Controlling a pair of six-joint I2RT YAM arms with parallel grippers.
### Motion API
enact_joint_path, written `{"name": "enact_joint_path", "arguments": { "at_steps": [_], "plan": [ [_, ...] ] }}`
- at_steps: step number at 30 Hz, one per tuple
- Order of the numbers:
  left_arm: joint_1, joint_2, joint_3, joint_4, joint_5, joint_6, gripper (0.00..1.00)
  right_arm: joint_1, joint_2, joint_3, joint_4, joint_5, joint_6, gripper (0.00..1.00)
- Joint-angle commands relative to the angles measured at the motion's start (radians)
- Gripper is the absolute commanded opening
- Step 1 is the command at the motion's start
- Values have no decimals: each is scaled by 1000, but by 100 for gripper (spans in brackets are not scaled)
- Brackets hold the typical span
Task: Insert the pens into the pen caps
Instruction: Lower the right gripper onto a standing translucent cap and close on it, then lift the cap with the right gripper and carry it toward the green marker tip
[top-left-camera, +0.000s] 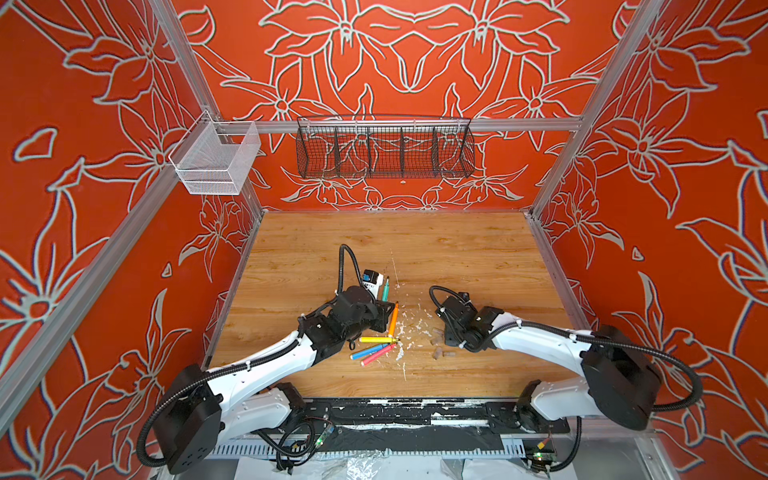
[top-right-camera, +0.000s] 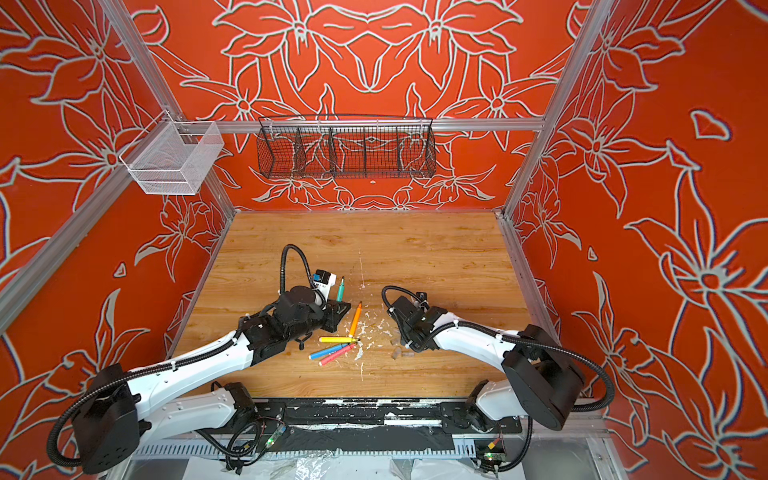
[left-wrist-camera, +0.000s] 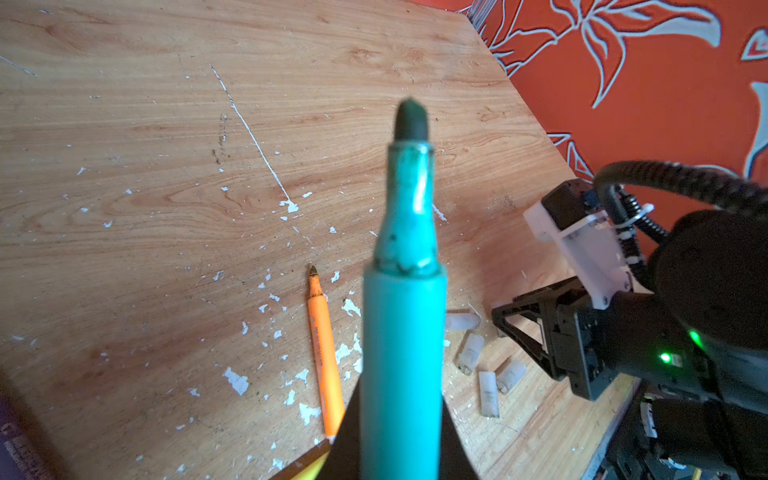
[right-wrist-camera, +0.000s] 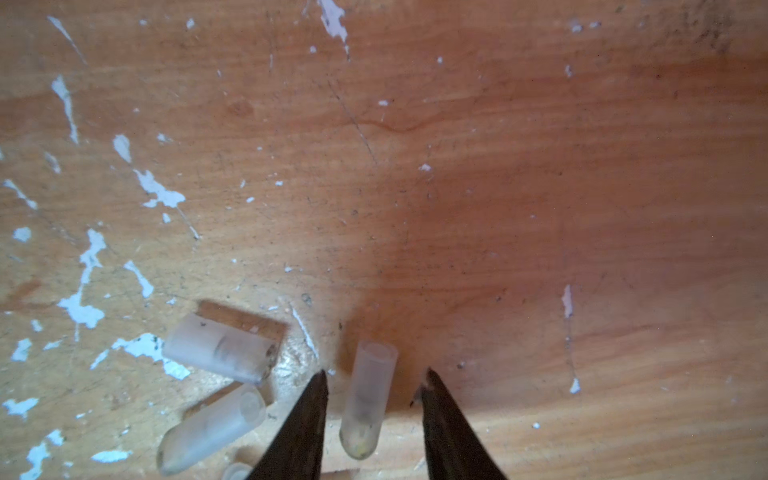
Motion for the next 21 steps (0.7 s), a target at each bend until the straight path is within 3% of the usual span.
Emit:
{"name": "enact_joint_path", "arguments": {
  "at_steps": [1,14,21],
  "plan": [
    [5,-30,-23,43,11,12,0,-2,31,35,-30,10,3,35],
    [5,-43,-27,40,4,16,0,-1,70,10,12,-40,7,31],
    [5,-44,-26,40,-1,23,0,-2,100,7,16,-29,14,21]
  ]
}}
